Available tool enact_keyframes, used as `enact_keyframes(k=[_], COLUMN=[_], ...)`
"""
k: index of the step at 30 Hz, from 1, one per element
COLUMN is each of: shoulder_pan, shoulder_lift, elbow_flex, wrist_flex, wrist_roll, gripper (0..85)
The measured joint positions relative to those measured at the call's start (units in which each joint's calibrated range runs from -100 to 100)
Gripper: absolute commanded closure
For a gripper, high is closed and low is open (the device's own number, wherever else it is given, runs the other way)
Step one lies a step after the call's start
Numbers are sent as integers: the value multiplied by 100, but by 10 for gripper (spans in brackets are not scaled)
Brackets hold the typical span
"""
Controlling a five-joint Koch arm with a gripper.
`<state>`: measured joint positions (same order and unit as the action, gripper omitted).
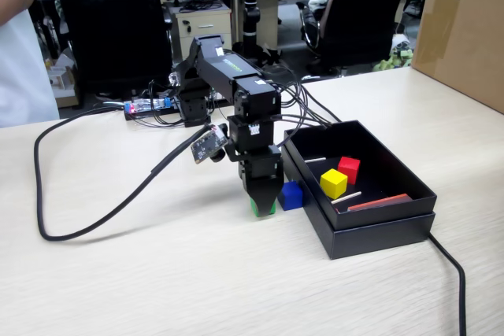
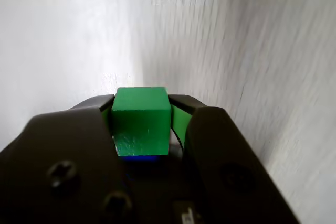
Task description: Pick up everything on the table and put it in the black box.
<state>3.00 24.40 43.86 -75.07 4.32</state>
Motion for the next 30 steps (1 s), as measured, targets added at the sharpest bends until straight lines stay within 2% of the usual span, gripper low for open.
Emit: enact_keyframes(k=[2,3,7,11,15,30], shoulder_pan=[88,381,947,1201,1250,1118], shoulder_lift=[-1256,-2227,-2265,-1631,-298,673], elbow_flex=[-91,-9,648,1278,1479,1707], wrist_flex=[0,-39,-54,-54,-54,-46], wrist_roll=[-49,-88,-44,78,117,151], gripper=[753,753,751,751,746,742])
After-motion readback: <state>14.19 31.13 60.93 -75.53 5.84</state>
